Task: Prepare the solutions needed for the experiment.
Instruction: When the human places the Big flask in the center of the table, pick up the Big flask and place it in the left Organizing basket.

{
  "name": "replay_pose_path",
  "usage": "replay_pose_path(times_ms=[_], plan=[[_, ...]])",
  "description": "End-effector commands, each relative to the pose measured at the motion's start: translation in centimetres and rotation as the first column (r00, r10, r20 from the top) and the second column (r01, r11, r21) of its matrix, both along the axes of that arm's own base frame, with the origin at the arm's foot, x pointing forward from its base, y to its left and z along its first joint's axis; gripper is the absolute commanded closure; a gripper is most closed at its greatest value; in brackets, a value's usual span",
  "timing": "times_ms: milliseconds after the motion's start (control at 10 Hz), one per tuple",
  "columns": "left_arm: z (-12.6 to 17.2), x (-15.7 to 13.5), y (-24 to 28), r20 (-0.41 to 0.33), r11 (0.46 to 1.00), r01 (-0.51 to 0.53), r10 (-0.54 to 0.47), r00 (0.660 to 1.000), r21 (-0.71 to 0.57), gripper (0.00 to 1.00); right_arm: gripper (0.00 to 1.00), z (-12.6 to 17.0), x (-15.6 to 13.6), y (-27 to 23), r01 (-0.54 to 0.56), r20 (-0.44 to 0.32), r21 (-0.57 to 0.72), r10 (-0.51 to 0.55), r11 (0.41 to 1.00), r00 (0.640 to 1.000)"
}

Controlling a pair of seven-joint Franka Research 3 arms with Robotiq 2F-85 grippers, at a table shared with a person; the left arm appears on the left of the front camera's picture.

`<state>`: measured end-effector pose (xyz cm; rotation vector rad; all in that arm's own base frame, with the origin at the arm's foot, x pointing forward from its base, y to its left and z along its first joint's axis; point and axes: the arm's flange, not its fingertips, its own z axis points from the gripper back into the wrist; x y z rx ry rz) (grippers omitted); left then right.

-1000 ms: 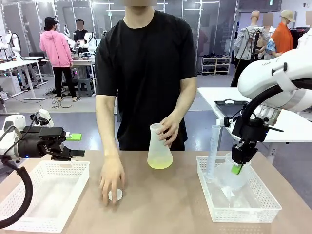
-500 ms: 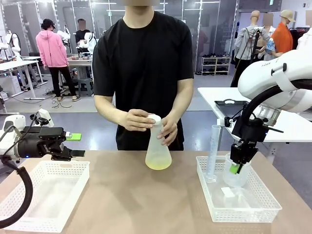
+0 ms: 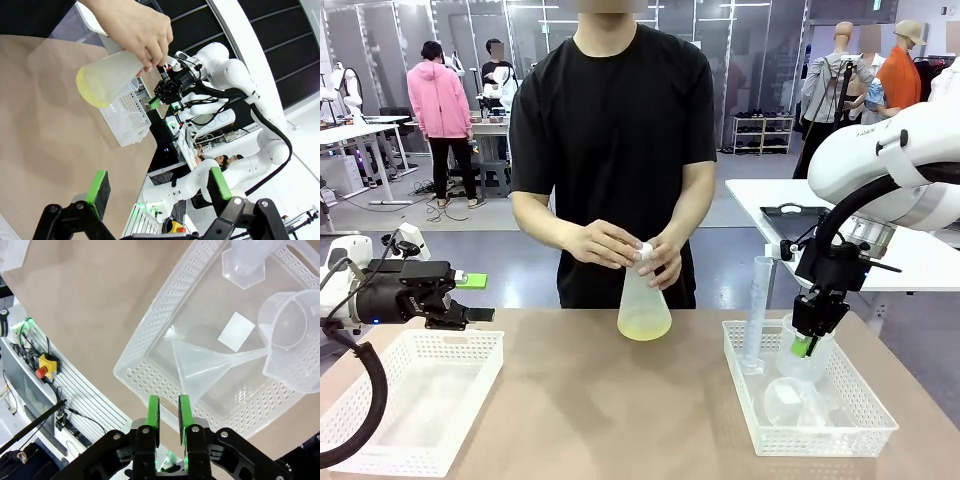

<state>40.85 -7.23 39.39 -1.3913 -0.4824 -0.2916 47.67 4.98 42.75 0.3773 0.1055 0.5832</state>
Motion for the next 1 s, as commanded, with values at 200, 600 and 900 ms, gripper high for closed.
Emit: replay_pose_path(times_ms=[200, 600, 900], plan=[[0.2, -0.1, -0.2, 0.002, 1.0, -0.001, 0.001, 1.0, 0.015, 0.0, 0.78, 0.0, -0.1, 0.0, -0.01, -0.002, -0.001, 0.01, 1.0, 1.0], [0.2, -0.1, -0.2, 0.002, 1.0, -0.001, 0.001, 1.0, 0.015, 0.0, 0.78, 2.0, -3.1, -1.3, 0.117, 0.051, 0.15, -0.126, 0.982, 0.991], [0.2, -0.1, -0.2, 0.002, 1.0, -0.001, 0.001, 1.0, 0.015, 0.0, 0.78, 4.8, -6.3, -3.6, 0.298, -0.001, 0.323, -0.315, 0.898, 0.949]])
